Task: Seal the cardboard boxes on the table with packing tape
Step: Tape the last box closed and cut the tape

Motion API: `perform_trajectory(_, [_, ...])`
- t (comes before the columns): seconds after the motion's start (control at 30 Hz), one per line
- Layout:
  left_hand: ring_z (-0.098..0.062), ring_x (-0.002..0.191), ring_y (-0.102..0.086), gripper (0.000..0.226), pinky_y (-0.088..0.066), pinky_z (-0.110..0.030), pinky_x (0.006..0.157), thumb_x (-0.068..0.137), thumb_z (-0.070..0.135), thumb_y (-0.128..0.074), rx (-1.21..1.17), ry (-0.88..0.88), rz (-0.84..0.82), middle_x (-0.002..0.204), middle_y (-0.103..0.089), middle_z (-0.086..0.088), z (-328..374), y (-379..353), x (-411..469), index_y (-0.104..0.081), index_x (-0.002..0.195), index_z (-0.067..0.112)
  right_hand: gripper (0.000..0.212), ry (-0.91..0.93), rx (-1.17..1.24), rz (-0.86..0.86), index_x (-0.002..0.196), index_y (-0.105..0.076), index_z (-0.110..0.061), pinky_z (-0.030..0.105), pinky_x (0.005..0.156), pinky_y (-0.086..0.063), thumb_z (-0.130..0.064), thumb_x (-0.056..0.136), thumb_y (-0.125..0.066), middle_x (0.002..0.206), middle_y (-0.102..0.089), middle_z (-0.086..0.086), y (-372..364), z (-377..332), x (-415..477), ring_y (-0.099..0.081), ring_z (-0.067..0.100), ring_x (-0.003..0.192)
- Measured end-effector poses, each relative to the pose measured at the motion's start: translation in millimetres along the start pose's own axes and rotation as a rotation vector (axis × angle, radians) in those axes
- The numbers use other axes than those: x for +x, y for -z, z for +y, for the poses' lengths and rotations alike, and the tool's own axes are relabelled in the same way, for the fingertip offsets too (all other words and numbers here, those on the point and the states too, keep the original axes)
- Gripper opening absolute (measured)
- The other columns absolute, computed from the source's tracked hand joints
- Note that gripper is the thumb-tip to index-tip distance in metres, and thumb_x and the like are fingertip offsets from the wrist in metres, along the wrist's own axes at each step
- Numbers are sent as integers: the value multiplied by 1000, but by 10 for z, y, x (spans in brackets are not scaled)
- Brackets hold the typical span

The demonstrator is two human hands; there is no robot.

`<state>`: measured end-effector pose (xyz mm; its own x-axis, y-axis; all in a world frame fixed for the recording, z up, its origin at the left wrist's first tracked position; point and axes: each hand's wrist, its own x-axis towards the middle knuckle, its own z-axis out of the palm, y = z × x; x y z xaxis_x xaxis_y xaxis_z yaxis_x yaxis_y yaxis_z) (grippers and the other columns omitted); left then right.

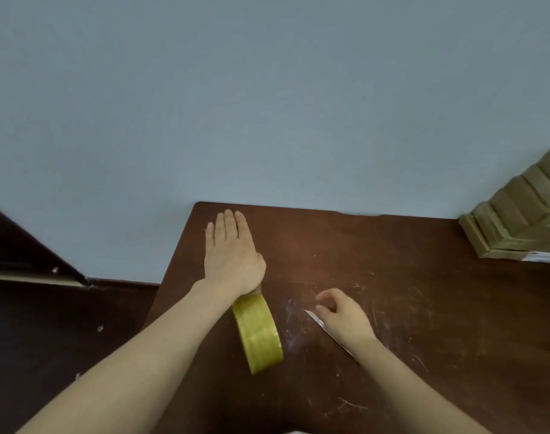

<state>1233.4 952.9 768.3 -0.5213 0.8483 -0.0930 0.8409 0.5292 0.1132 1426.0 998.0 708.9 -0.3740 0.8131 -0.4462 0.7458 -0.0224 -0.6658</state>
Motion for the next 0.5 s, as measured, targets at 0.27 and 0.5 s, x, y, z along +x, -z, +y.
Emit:
perform_trajectory(0.27, [-26, 146, 13, 74, 11, -38, 117, 95, 26, -35, 86, -238, -27, 158, 12, -16, -105, -14, 44, 10, 149, 3, 35, -3, -663, 57, 131, -42, -20, 29, 90, -47, -12, 97, -48, 124, -50, -1, -262, 1091, 57, -46, 18, 115])
perform_trajectory(0.5, [-20, 146, 16, 74, 15, -37, 116, 95, 32, -29, 18, -289, -49, 159, 15, -11, -132, -26, 30, 14, 149, 8, 23, -247, 90, 115, 114, -52, -8, 33, 59, -45, -16, 94, -42, 89, -58, 7, -46, 791, 133, -57, 21, 67])
